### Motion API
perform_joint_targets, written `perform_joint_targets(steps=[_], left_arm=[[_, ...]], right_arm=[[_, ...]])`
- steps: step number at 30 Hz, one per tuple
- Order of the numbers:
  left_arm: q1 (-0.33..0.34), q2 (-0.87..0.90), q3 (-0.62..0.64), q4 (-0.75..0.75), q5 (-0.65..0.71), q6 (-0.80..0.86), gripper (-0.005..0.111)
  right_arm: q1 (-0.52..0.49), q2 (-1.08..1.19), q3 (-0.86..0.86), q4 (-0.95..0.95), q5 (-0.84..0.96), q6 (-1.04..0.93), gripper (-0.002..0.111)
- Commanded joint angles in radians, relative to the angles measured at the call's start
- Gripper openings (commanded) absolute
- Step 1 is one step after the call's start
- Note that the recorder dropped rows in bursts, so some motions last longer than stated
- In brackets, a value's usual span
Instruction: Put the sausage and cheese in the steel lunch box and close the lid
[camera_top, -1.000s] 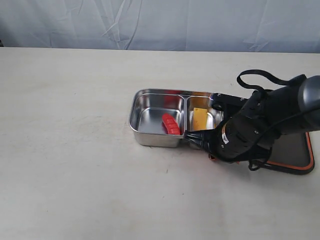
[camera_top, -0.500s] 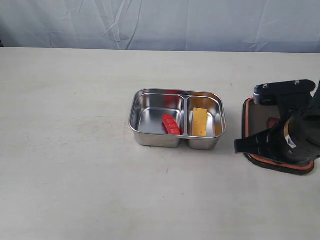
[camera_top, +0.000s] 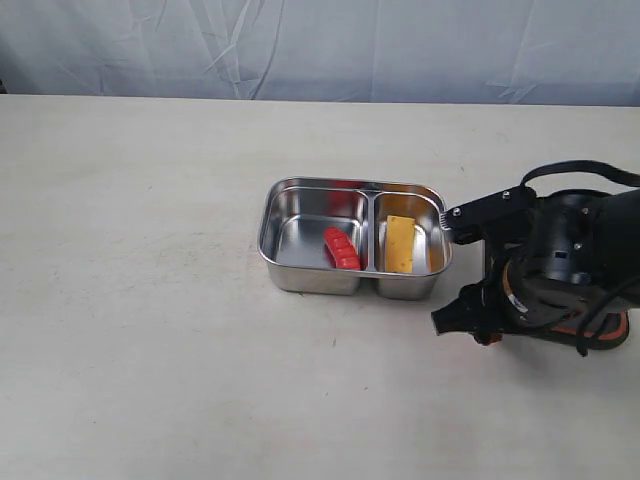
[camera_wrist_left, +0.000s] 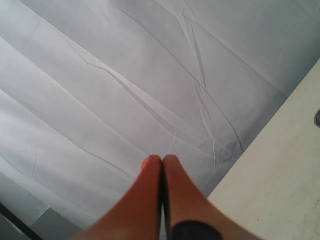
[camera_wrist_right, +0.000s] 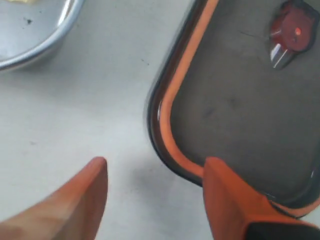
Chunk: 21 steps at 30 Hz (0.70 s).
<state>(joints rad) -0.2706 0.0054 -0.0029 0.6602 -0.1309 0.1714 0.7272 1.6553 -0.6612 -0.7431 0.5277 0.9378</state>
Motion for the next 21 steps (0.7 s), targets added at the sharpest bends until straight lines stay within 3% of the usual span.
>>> perform_joint_targets(steps=[1, 11, 17, 21], left_arm=[[0.0, -0.005, 0.003, -0.001, -0.004, -0.002, 0.0], [0.0, -0.005, 0.003, -0.001, -0.004, -0.002, 0.0], [0.0, -0.005, 0.003, -0.001, -0.004, -0.002, 0.0], [0.0, -0.005, 0.003, -0.001, -0.004, -0.002, 0.0]], right_arm=[[-0.006, 0.046, -0.003, -0.08, 0.018, 0.008, 0.055], [-0.04, 0.065, -0.003, -0.154, 0.077, 0.016, 0.054], [-0.118, 0.065, -0.003, -0.131, 0.015, 0.002, 0.029], [-0.123, 0.065, -0.003, -0.108, 0.001, -0.026, 0.028]])
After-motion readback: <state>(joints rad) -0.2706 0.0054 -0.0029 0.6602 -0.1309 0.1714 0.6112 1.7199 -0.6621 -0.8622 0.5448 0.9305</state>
